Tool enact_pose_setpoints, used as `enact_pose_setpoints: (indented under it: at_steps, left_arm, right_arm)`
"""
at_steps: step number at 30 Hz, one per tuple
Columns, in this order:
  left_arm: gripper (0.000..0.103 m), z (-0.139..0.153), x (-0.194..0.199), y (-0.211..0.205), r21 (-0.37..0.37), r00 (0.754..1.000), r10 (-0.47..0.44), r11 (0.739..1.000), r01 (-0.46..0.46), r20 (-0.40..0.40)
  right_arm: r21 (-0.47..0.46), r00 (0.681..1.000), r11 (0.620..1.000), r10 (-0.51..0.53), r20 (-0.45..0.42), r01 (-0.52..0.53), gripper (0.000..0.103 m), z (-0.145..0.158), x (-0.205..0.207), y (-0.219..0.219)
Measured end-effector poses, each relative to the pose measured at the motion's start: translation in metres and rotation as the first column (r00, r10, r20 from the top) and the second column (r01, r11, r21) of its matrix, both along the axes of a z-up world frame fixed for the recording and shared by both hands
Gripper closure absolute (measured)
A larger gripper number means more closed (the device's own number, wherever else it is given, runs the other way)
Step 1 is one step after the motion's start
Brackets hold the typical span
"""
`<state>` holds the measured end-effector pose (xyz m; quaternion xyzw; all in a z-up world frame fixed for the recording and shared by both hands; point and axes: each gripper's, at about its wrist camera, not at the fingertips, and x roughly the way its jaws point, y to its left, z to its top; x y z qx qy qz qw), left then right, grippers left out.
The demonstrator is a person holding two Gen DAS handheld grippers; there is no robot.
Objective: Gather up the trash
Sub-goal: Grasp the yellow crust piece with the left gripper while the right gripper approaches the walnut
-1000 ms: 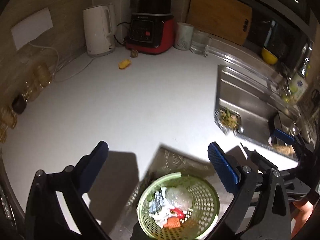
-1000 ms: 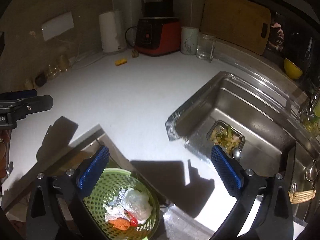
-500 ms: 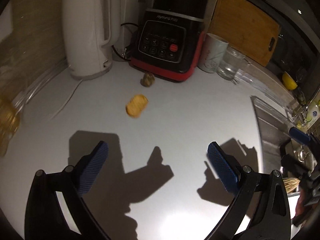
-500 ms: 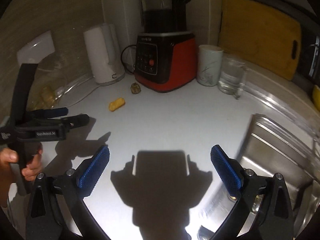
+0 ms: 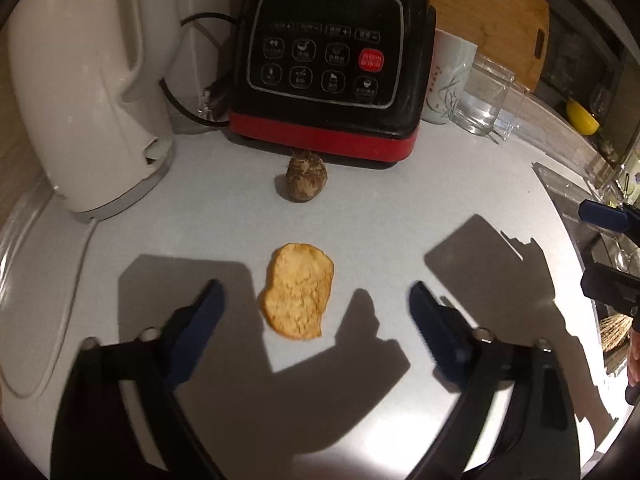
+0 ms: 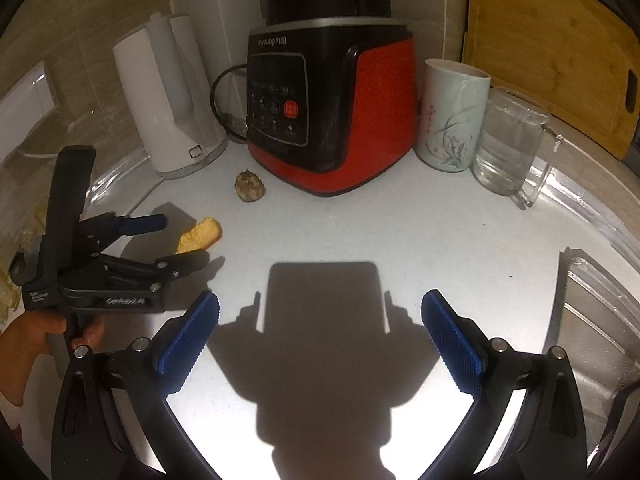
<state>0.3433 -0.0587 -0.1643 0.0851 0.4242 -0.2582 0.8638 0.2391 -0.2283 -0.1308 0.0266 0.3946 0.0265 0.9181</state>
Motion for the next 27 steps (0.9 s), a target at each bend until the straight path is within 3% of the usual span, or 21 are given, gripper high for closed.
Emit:
enact_pose_setpoints:
  at_steps: [4, 14, 17, 18, 19, 22, 27]
  left_arm:
    - [0.032, -0.011, 0.008, -0.008, 0.04, 1.0, -0.023, 0.999, 0.023, -0.01]
    - [0.037, -0.018, 0.009, -0.013, 0.079, 1.0, -0.015, 0.997, 0.015, 0.004]
    - [0.06, -0.015, 0.011, -0.012, 0.069, 1.0, 0.0, 0.998, 0.0, 0.005]
    - [0.072, -0.015, 0.012, -0.012, 0.065, 1.0, 0.009, 0.998, -0.01, 0.002]
    - [0.077, -0.014, 0.015, -0.01, 0.045, 1.0, 0.017, 0.999, -0.017, -0.016]
    - [0.089, -0.01, 0.016, -0.005, 0.006, 0.999, 0.04, 0.999, -0.04, -0.036]
    - [0.094, -0.009, 0.01, -0.008, 0.023, 0.998, 0.064, 0.998, -0.064, -0.008]
  right_arm:
    - [-0.002, 1.0, 1.0, 0.001, -0.016, -0.001, 0.003, -0.006, 0.004, 0.0]
    - [0.018, 1.0, 1.0, 0.001, -0.019, -0.001, 0.003, -0.007, 0.007, -0.002]
    - [0.017, 1.0, 1.0, 0.004, -0.015, -0.004, 0.003, -0.006, 0.007, -0.001]
    - [0.016, 1.0, 1.0, 0.006, -0.014, -0.005, 0.003, -0.005, 0.008, 0.0]
    - [0.015, 1.0, 1.0, 0.007, -0.015, -0.007, 0.003, -0.005, 0.008, 0.001]
    - [0.011, 1.0, 1.0, 0.016, -0.015, -0.015, 0.003, -0.005, 0.012, 0.003]
    - [-0.009, 0.999, 1.0, 0.029, -0.018, -0.029, 0.003, -0.008, 0.022, 0.012]
